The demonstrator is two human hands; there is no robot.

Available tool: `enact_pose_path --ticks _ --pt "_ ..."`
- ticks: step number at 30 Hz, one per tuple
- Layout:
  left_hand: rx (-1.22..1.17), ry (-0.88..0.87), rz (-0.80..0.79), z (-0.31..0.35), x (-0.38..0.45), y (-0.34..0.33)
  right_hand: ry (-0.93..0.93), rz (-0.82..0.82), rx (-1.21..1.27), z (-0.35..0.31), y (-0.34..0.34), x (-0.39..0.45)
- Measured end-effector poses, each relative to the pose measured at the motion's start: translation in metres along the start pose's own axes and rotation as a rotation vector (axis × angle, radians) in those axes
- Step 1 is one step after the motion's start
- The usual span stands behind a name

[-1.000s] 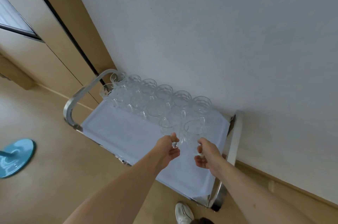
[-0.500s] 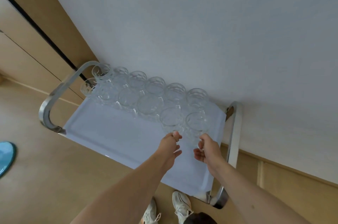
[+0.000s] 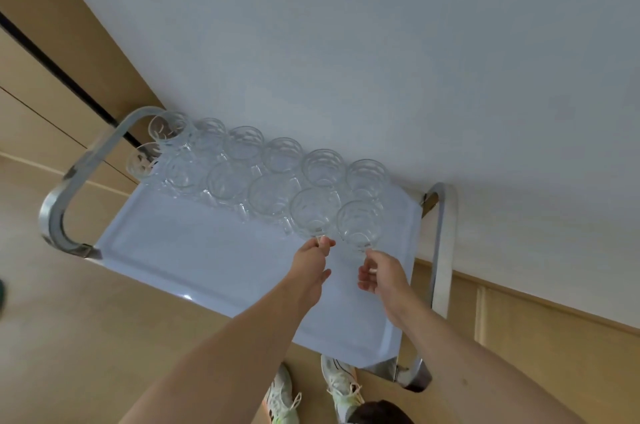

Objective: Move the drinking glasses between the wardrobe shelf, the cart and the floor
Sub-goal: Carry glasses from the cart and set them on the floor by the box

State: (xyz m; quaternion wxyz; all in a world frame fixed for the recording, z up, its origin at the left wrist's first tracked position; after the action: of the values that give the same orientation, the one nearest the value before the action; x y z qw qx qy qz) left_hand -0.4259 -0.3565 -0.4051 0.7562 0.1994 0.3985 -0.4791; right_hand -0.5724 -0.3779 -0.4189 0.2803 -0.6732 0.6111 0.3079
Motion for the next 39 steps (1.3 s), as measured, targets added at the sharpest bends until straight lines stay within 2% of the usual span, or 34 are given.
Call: enact_pose_path --ticks 4,8,15,25,28,31,36,39 --pt "0.044 -0.01 0.021 -0.001 0.006 -0.001 0.024 -0.029 -0.034 -0.001 0.002 0.006" --pt "0.108 -0.028 0.069 -0.001 0.01 -0.003 0.057 0.016 -0.149 0.002 0.002 0.012" --pt "0.3 -0.05 0.108 0.006 0.014 -0.005 0.119 0.053 -0.207 0.008 0.001 0.014" --pt "0.904 -0.253 0.098 0.02 -0.005 0.025 0.128 0.142 -0.262 0.002 0.004 0.005" --pt "1.147 -0.385 0.104 0.039 -0.017 0.037 0.16 0.177 -0.29 -0.01 0.002 -0.014" --pt "1.259 -0.537 0.097 0.062 -0.032 0.043 0.265 0.273 -0.401 -0.028 0.001 -0.041" --pt "1.413 -0.962 0.035 0.092 -0.069 0.049 0.455 0.399 -0.542 -0.052 0.0 -0.1" --pt "1.533 -1.147 -0.033 0.099 -0.09 0.045 0.537 0.509 -0.678 -0.049 0.001 -0.139"
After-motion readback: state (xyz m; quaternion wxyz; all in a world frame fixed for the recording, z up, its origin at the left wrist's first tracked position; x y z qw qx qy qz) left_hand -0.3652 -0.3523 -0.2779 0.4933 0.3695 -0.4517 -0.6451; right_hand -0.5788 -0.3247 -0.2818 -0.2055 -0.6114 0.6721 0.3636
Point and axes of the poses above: each hand's wrist, its own x-axis towards the middle knuckle, its own y-axis out of the back of the hand, z = x × y, the point moved 1 cm from there along x, towards the middle knuckle, and after that the axes turned 2 degrees about -z, right-handed, at the moved point
